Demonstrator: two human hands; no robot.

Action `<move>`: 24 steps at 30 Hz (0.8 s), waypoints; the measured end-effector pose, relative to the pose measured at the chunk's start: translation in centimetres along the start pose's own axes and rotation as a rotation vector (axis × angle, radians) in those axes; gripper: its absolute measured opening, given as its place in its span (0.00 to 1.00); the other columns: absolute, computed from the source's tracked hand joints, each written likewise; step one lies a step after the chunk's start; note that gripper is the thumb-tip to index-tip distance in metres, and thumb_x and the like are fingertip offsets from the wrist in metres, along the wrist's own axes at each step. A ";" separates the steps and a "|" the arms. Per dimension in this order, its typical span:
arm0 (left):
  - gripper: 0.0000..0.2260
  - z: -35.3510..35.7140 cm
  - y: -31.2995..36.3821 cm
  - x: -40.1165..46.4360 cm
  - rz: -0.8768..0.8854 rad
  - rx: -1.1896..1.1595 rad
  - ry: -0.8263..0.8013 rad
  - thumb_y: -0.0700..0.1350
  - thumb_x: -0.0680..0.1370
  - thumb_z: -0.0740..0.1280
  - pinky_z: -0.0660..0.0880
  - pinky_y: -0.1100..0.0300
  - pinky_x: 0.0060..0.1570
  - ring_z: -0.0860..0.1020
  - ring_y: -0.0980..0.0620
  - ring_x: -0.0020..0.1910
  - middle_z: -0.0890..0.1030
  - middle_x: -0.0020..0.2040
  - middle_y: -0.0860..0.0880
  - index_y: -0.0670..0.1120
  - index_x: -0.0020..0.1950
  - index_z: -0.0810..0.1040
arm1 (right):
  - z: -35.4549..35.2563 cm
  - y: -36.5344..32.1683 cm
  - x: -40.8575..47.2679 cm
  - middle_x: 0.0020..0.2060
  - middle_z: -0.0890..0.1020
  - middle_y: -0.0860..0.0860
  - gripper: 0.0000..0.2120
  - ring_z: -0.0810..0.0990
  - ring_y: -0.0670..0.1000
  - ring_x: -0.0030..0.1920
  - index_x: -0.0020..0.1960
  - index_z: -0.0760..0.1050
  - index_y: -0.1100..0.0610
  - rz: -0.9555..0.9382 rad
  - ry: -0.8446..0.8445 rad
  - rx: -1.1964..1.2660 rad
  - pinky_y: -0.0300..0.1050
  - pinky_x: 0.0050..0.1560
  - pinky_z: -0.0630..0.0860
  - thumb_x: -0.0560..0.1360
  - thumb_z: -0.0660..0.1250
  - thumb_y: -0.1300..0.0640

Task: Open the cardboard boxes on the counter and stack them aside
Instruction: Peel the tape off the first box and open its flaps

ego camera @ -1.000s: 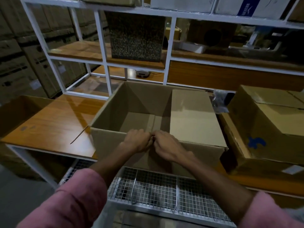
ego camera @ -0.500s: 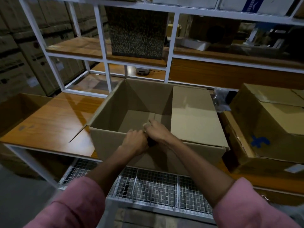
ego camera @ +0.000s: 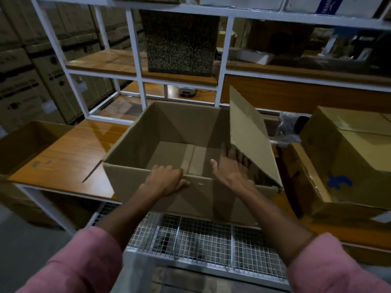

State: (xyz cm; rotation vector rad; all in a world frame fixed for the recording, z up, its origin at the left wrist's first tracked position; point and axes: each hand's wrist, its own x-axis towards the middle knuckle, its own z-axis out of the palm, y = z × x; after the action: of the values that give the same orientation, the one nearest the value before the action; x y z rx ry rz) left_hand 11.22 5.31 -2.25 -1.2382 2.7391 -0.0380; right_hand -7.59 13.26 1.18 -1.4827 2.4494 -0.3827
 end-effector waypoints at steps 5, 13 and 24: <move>0.23 0.6 -2.1 -0.4 -0.032 0.043 0.000 0.65 0.81 0.54 0.72 0.47 0.55 0.80 0.38 0.59 0.81 0.60 0.41 0.49 0.61 0.74 | 0.6 5.1 1.5 0.80 0.42 0.62 0.35 0.38 0.64 0.79 0.80 0.54 0.55 -0.023 0.216 -0.222 0.61 0.78 0.41 0.79 0.60 0.42; 0.21 0.9 -3.4 -1.3 -0.072 0.038 0.017 0.65 0.82 0.53 0.68 0.47 0.59 0.80 0.43 0.58 0.82 0.60 0.45 0.53 0.63 0.72 | 0.1 7.5 2.0 0.80 0.47 0.64 0.34 0.46 0.69 0.78 0.79 0.57 0.55 0.114 0.182 -0.232 0.66 0.76 0.44 0.78 0.60 0.40; 0.17 1.0 -1.5 -1.1 -0.035 -0.062 0.105 0.62 0.76 0.67 0.62 0.49 0.54 0.74 0.47 0.61 0.80 0.61 0.52 0.54 0.60 0.74 | 1.2 10.5 -0.4 0.81 0.41 0.52 0.37 0.57 0.64 0.77 0.64 0.77 0.52 0.034 0.009 0.109 0.65 0.72 0.61 0.74 0.51 0.25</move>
State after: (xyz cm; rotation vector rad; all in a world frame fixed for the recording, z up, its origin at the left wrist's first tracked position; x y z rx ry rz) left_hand 13.15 5.14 -2.96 -1.3373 2.8273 -0.0231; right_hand -15.63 18.21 -3.63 -1.3961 2.4158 -0.5082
